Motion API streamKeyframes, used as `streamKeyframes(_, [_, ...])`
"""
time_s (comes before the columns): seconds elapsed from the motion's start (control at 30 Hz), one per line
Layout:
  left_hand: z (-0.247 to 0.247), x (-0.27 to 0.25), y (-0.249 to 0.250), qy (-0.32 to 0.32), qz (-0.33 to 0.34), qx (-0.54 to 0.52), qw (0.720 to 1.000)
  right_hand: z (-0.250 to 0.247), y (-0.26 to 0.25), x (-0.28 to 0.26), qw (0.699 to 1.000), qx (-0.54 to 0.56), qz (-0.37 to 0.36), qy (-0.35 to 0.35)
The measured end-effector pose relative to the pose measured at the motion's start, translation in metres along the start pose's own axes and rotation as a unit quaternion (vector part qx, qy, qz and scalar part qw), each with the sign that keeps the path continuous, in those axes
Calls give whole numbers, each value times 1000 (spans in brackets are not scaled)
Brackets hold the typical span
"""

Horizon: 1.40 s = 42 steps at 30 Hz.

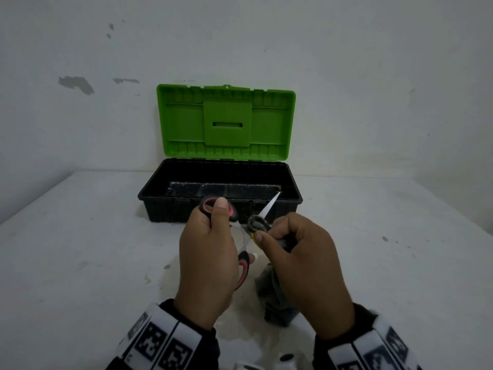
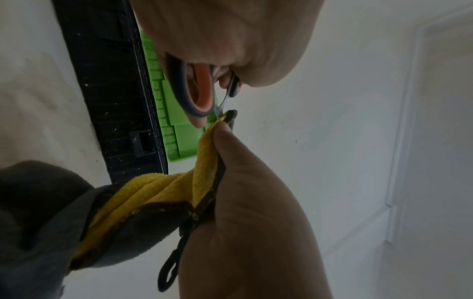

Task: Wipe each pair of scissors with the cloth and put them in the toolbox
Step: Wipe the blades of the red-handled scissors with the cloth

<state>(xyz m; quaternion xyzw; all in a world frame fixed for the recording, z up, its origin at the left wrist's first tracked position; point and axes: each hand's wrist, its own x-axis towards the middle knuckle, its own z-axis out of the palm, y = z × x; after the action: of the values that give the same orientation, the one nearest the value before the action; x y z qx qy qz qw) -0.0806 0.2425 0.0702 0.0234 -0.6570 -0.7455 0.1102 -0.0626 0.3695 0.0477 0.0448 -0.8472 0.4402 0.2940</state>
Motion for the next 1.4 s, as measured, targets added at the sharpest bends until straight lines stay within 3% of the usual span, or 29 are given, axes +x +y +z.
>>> streamKeyframes(0.13, [-3,2,-5,5,-2,27,1000,-1,2,-1,1000,-15,-10,-1])
streamKeyframes(0.27, [-3,2,-2,4,6,29,1000,-12,-1,8,999,41,9,20])
streamKeyframes(0.47, [-1,5,-5,10,90,89,992,7,-7,-1,999,-10,-36,28])
streamKeyframes(0.6, [-1,2,-5,14,128,110,986,10,-6,0,999,2,-20,40])
streamKeyframes(0.77, [-1,-1,-1,5,110,87,990,5,-7,8,996,71,38,48])
streamKeyframes(0.93, [-2,1,-3,17,182,130,975,11,-12,2,998,48,2,46])
streamKeyframes(1.07, [-3,-6,-3,8,226,144,963,8,-6,12,994,63,38,80])
streamKeyframes(1.2, [-5,-6,-2,10,266,156,951,9,-12,7,996,71,38,35])
streamKeyframes(1.4, [-10,-6,-5,2,311,187,932,4,-6,17,991,94,83,48])
